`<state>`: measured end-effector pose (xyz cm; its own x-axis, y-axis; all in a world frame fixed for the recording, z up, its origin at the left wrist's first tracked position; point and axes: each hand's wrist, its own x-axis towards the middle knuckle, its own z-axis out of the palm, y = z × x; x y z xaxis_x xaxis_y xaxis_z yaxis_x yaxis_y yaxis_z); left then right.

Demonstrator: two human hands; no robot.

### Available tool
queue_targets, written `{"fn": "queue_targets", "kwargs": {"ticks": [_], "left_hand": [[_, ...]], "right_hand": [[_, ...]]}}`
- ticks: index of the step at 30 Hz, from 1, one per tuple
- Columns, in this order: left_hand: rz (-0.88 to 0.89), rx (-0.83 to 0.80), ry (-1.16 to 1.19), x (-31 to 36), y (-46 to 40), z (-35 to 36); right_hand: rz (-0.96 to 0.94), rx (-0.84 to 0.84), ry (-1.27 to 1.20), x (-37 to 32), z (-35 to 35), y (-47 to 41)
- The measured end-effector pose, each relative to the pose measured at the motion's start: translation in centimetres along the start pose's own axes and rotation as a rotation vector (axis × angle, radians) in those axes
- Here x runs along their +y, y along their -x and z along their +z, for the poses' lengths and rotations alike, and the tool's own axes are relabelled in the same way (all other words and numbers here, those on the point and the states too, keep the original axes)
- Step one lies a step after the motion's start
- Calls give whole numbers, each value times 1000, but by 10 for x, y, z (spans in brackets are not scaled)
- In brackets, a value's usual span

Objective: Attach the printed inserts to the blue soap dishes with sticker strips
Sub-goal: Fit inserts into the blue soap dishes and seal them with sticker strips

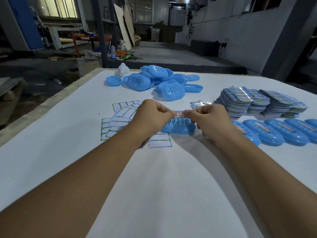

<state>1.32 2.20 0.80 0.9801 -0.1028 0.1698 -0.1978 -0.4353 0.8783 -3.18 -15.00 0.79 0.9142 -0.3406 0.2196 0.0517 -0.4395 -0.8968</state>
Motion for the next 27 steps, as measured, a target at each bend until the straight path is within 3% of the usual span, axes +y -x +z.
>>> {"fn": "queue_targets", "kwargs": {"ticks": [6, 21, 27], "left_hand": [[-17, -9, -186, -1, 1, -1], [-54, -80, -255, -3, 3, -3], [49, 21, -465, -3, 3, 2]], "right_hand": [[36, -28, 72, 4, 6, -3], [48, -59, 159, 7, 8, -6], [-20, -41, 320, 4, 10, -6]]}}
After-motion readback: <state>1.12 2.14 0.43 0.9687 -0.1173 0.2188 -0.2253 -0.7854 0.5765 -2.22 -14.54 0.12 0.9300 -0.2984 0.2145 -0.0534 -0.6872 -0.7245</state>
